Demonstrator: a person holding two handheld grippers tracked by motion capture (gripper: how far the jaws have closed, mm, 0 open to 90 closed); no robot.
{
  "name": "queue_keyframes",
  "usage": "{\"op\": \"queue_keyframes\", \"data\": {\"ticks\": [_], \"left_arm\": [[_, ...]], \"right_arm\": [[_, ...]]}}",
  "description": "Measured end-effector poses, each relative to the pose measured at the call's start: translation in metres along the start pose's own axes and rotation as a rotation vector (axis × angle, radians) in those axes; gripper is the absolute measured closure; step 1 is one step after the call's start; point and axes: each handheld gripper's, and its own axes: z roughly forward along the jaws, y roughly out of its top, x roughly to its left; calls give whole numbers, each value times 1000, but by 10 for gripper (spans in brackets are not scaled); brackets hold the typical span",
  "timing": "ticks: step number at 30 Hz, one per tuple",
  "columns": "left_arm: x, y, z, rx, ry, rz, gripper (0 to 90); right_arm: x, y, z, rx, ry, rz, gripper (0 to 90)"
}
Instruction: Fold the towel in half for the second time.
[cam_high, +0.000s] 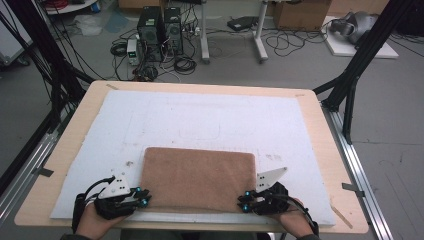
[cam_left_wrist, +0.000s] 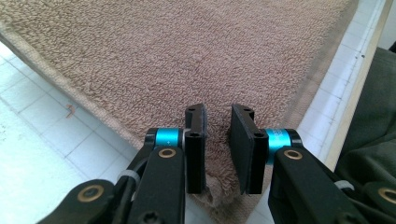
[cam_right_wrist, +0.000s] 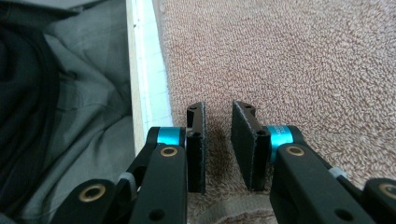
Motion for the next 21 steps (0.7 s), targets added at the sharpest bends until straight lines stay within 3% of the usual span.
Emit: {"op": "queue_keyframes", "data": {"ticks": [2,5,11,18,21], "left_arm": [[1,3,-1,1,-4,15,747],[6,9,-6,-32,8,-2,706],[24,28,-6,-63,54,-14,607],[52,51,18,-84,139,-31,563],[63,51,35,-34,160,-46,548]], "right_arm": [[-1,2,-1,3,8,6,739],[-3,6,-7,-17,-26,3,683],[-23,19,-22,-54,-132,16,600],[-61,41,-20,-58,-253,62,546],[-76,44,-10,-58,-276,90,539]]}}
